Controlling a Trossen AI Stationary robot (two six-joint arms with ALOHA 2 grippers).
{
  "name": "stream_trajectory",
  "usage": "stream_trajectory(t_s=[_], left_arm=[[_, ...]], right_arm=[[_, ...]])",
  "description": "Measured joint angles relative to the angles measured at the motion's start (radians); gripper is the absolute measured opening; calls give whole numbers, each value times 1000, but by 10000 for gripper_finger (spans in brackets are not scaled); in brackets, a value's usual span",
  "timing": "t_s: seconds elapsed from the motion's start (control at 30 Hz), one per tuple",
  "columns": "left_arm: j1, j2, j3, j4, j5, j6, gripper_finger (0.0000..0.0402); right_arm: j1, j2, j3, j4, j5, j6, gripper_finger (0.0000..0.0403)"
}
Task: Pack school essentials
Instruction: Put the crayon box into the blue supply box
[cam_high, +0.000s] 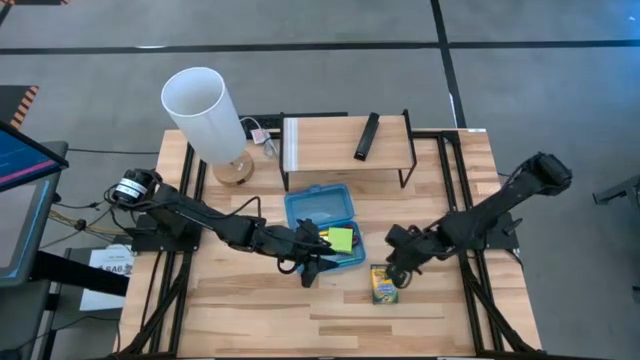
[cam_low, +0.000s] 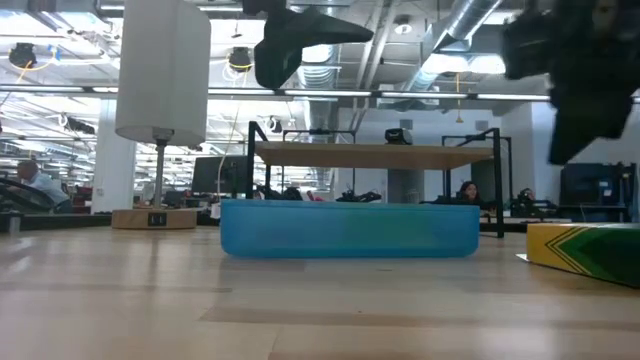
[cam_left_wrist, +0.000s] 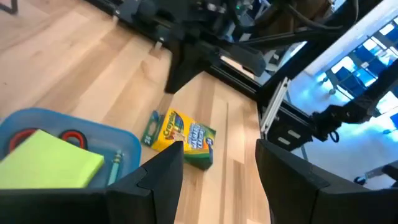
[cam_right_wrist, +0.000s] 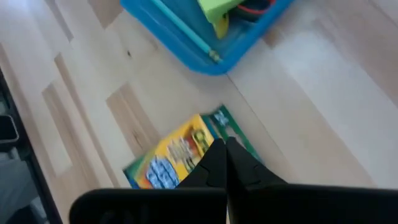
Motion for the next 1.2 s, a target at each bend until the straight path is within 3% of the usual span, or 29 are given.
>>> stream_trajectory(t_s=[0.2, 0.43, 0.87, 1.1, 1.2], left_arm=[[1, 0, 0, -30, -12, 15, 187], [1, 17, 0, -108, -18, 29, 187], [-22, 116, -2, -119, 55, -19, 187], [-28, 122, -2, -179, 72, -25, 187], [-28, 122, -1, -244, 99, -29, 187]], right_arm=[[136, 6, 0, -134, 24, 114, 2], [208, 152, 0, -75, -2, 184, 2], [125, 370, 9, 277, -110, 70, 2], [50, 428, 125, 297, -165, -127, 2], [37, 426, 149, 228, -193, -172, 3]])
